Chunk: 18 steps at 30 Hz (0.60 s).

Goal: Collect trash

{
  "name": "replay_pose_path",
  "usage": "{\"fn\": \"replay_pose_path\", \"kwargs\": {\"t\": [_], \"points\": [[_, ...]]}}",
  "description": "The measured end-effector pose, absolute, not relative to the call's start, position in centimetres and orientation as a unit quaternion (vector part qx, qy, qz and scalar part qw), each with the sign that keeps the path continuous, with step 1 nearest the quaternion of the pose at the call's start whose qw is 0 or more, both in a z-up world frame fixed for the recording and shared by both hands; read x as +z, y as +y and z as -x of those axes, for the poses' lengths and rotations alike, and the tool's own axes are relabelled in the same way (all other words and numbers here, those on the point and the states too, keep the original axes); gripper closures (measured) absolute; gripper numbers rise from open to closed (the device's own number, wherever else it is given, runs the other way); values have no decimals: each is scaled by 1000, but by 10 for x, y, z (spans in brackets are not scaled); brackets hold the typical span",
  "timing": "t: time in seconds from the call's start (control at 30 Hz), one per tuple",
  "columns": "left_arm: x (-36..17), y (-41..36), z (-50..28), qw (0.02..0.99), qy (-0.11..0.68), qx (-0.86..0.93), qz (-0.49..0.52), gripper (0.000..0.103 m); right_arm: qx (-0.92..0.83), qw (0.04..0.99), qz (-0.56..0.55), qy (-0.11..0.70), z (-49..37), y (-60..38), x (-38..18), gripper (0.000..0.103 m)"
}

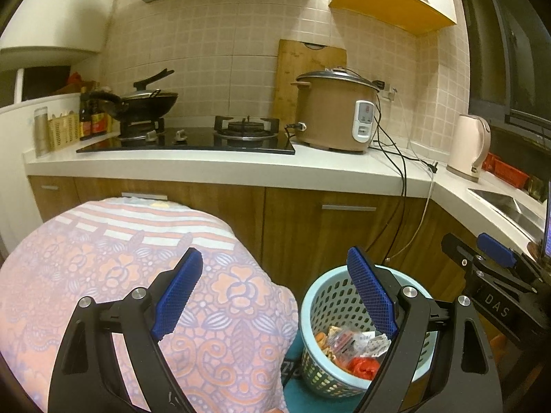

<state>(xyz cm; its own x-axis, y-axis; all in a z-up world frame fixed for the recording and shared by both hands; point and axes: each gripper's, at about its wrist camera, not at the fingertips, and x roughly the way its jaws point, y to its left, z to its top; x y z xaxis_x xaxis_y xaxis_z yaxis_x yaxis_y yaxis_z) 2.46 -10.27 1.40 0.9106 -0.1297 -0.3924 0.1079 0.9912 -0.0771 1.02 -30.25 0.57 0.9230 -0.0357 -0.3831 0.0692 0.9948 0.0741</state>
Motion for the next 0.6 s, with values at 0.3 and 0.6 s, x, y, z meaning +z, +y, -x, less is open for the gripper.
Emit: {"fn": "replay_pose_path", "kwargs": {"t": [0.3, 0.6], "points": [[14, -104, -26, 977, 203, -64, 24, 19, -29, 977, -54, 202, -13, -310, 2, 35], [12, -102, -28, 975, 209, -63, 32, 19, -29, 977, -55, 204, -15, -310, 1, 35]]}}
